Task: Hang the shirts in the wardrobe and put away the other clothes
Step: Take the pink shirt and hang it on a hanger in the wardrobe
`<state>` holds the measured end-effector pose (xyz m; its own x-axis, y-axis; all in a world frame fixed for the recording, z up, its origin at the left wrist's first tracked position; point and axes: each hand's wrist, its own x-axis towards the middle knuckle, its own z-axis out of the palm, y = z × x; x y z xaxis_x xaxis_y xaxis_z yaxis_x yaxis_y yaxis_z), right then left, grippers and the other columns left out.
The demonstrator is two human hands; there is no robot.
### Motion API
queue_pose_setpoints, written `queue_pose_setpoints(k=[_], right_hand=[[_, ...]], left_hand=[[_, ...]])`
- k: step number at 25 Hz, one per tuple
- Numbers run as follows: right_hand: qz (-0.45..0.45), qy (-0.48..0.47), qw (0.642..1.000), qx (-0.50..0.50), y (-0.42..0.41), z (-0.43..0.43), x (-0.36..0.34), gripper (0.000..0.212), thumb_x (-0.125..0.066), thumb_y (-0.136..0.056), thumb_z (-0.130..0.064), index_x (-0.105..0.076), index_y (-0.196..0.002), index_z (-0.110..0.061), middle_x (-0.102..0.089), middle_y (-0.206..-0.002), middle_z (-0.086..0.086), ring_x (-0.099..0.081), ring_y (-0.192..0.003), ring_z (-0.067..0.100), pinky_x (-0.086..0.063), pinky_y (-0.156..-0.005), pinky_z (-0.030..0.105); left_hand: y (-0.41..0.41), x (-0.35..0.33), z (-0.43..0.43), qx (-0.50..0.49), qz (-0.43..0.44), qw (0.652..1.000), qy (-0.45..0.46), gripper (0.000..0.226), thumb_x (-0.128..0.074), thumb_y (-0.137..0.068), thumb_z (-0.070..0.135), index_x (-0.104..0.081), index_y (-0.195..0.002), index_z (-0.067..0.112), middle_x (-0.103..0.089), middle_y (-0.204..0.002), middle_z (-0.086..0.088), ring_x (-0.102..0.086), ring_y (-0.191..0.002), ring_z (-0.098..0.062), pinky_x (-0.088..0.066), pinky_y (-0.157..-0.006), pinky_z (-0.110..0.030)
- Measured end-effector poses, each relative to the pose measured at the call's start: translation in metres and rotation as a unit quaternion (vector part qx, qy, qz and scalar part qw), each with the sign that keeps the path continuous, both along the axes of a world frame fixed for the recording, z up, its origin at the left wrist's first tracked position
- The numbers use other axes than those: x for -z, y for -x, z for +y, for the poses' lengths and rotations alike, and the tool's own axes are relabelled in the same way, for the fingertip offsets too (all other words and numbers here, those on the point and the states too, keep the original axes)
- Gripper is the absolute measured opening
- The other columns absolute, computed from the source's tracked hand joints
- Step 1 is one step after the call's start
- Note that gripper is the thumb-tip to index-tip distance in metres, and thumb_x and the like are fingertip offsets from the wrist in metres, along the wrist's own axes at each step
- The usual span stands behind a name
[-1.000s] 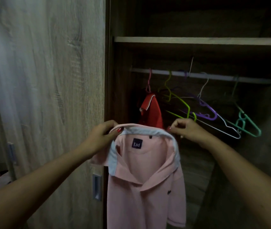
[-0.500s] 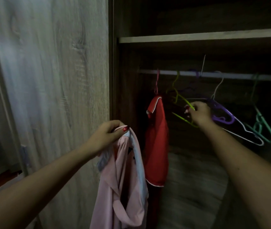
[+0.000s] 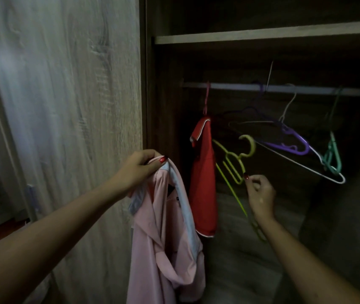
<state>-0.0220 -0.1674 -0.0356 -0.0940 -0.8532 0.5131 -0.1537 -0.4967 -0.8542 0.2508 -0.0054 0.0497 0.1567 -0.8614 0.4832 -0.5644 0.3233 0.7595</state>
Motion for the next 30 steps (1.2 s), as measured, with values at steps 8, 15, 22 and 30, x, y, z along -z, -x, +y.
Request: queue_pose_setpoints(k=[8,15,22,30], right_hand=[[-0.187,0.042,0.979,-0.071,0.016,0.079,-0.022,0.016,-0.049,-0.096,-0.023,-0.049,-0.081,-0.026,-0.045,-0.044,-0.014,-0.037,-0.039,-0.002,-0.029,-0.038,0.014],[-0.198,0.061,0.956,-0.209,-0.03,0.131,-0.048,0.016,-0.038,-0.1,-0.019,-0.046,-0.086,-0.021,-0.04,-0.057,-0.012,-0.037,-0.047,0.001,-0.031,-0.042,0.016],[0.133,0.03,0.979,-0.152,-0.004,0.096,0.027,0.021,-0.044,-0.096,-0.012,-0.051,-0.091,-0.031,-0.06,-0.075,-0.008,-0.058,-0.066,-0.003,-0.043,-0.066,0.028],[0.372,0.016,0.916,-0.152,0.035,0.075,0.022,0.009,-0.046,-0.096,-0.013,-0.05,-0.096,-0.021,-0.06,-0.076,-0.004,-0.058,-0.067,0.004,-0.04,-0.058,0.019]], left_hand=[[0.027,0.001,-0.005,0.006,0.047,0.999,-0.021,0.026,-0.055,-0.094,0.021,-0.064,-0.092,-0.003,-0.059,-0.079,-0.017,-0.052,-0.073,-0.022,-0.042,-0.068,-0.036],[0.047,-0.007,0.0,0.038,0.081,0.995,-0.038,0.019,-0.055,-0.094,0.018,-0.066,-0.086,0.005,-0.06,-0.076,-0.014,-0.054,-0.07,-0.02,-0.043,-0.066,-0.032],[0.02,-0.017,0.02,0.05,0.211,0.976,-0.034,0.022,-0.055,-0.092,0.009,-0.074,-0.082,0.013,-0.072,-0.077,-0.008,-0.067,-0.075,-0.016,-0.054,-0.074,-0.031],[-0.018,-0.001,0.019,-0.121,-0.183,0.976,0.012,0.056,-0.046,-0.068,0.056,-0.071,-0.084,0.008,-0.061,-0.068,-0.004,-0.055,-0.065,-0.015,-0.04,-0.062,-0.029]])
